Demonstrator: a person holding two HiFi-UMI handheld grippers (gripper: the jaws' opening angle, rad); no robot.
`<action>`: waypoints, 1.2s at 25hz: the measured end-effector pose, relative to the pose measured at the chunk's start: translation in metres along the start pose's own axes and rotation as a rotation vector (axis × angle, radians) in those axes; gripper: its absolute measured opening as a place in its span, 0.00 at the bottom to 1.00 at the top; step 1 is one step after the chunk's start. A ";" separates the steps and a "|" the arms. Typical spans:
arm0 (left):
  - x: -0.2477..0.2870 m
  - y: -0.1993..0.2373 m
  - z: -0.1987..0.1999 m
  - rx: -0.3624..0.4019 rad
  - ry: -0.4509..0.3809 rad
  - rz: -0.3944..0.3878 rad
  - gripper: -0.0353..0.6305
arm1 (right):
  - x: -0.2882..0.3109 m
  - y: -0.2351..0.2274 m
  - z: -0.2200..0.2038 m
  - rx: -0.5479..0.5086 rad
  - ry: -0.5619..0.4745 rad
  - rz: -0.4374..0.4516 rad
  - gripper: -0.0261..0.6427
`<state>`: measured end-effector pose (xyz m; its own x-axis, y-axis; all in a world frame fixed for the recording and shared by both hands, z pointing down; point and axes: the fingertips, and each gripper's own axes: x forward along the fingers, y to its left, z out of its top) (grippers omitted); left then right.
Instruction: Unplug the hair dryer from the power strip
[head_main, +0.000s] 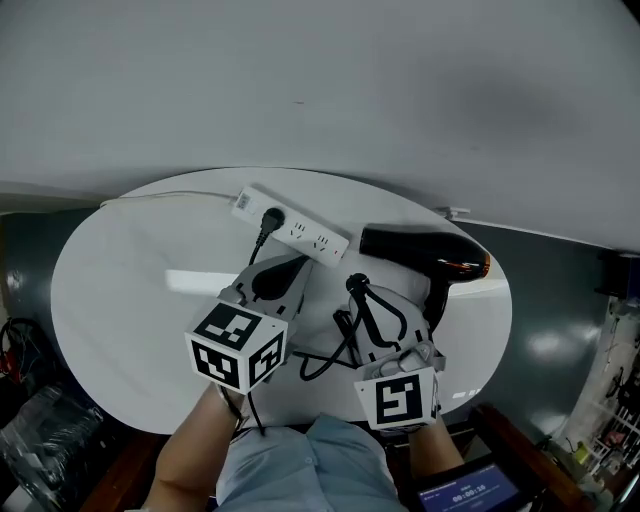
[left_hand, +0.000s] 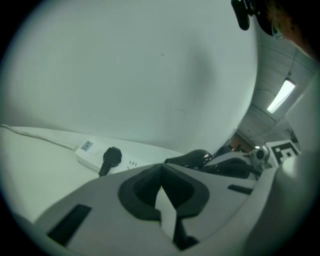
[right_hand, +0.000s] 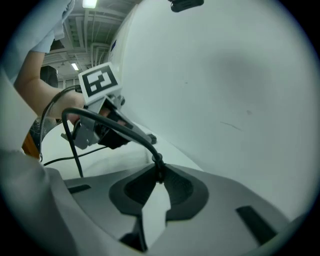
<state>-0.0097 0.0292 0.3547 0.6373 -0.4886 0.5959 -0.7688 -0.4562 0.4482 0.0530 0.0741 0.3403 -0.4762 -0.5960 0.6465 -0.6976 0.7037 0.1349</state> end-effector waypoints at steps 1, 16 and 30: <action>-0.006 -0.002 0.003 0.001 -0.029 0.002 0.05 | 0.002 0.004 -0.009 0.025 0.012 -0.012 0.11; -0.042 -0.057 0.078 0.185 -0.362 0.098 0.05 | -0.024 -0.052 -0.035 0.183 -0.024 -0.080 0.25; -0.200 -0.097 0.114 0.535 -0.827 0.245 0.05 | -0.119 0.006 0.135 0.088 -0.597 -0.276 0.04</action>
<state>-0.0565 0.0859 0.1161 0.4575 -0.8826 -0.1080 -0.8882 -0.4479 -0.1024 0.0330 0.0975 0.1624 -0.4708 -0.8797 0.0664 -0.8656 0.4751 0.1582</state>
